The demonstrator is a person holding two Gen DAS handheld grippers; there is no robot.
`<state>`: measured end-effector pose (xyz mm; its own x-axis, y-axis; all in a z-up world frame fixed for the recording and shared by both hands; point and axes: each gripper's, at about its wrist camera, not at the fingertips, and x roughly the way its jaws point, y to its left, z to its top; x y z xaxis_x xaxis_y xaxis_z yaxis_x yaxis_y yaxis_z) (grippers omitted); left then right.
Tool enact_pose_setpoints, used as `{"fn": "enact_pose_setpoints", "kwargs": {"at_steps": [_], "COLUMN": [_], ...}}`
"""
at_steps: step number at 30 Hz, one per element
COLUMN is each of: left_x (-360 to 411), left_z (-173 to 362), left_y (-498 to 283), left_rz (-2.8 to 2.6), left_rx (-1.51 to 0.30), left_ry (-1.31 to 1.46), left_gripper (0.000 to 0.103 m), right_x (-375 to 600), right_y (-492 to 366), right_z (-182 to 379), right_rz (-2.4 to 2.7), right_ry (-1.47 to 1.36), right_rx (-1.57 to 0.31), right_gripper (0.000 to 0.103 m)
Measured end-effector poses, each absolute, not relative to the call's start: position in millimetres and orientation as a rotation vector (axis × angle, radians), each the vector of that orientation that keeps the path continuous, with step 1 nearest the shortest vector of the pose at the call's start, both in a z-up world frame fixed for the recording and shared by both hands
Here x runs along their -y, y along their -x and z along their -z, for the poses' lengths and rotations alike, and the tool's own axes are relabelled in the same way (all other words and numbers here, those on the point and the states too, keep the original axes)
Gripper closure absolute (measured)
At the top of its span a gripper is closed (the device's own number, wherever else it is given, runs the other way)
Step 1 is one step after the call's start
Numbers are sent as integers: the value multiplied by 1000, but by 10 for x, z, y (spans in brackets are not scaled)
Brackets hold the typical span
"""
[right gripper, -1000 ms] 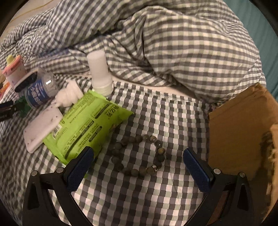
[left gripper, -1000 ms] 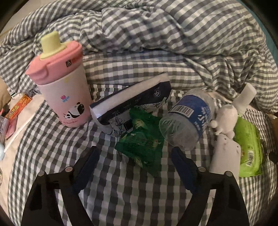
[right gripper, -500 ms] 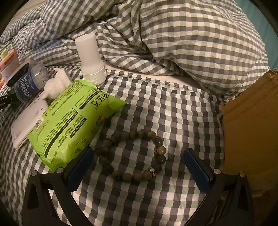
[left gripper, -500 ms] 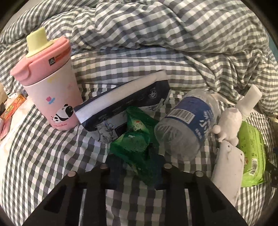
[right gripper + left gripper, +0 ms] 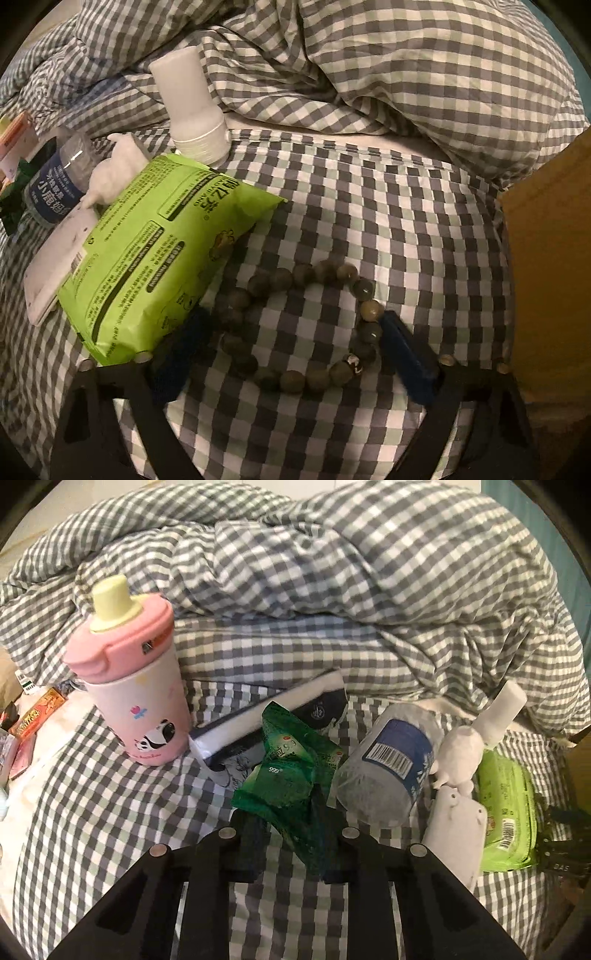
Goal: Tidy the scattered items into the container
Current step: 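Grasp the green snack bag with the left tool while the right tool grasps the bead bracelet, then lift and carry the snack bag and bead bracelet over the cardboard box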
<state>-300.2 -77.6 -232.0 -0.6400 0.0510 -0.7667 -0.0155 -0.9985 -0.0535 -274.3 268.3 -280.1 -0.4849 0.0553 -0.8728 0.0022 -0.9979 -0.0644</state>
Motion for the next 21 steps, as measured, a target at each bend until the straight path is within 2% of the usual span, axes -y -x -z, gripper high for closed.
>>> {"fn": "enact_pose_setpoints", "kwargs": {"at_steps": [1,4,6,9,14,15,21], "left_x": [781,788,785,790,811,828,822], "left_z": [2315,2288,2267,2232,2112,2084,1949], "left_y": [2998,2969,2945,2919,2855,2835,2744], "left_rz": [-2811,-2819,-2826,-2833,-2845,-2847,-2855], "left_rx": [64,63,70,78,95,96,102], "left_ry": [1314,1300,1288,1277,1257,1253,1224], "left_gripper": [82,82,82,82,82,82,82], "right_x": [-2669,-2628,-2612,-2606,-2596,-2588,-2507], "right_y": [2741,2724,2708,2698,2631,2605,2566], "right_z": [2791,2763,2737,2700,2624,2597,2461], "right_rz": [-2683,-2696,-2701,-2707,-2726,-2737,-2769], "right_ry": [1579,1581,1576,1580,1581,1570,1565], "right_rx": [88,84,83,75,55,51,56], "right_gripper": [26,46,64,79,81,92,92]}}
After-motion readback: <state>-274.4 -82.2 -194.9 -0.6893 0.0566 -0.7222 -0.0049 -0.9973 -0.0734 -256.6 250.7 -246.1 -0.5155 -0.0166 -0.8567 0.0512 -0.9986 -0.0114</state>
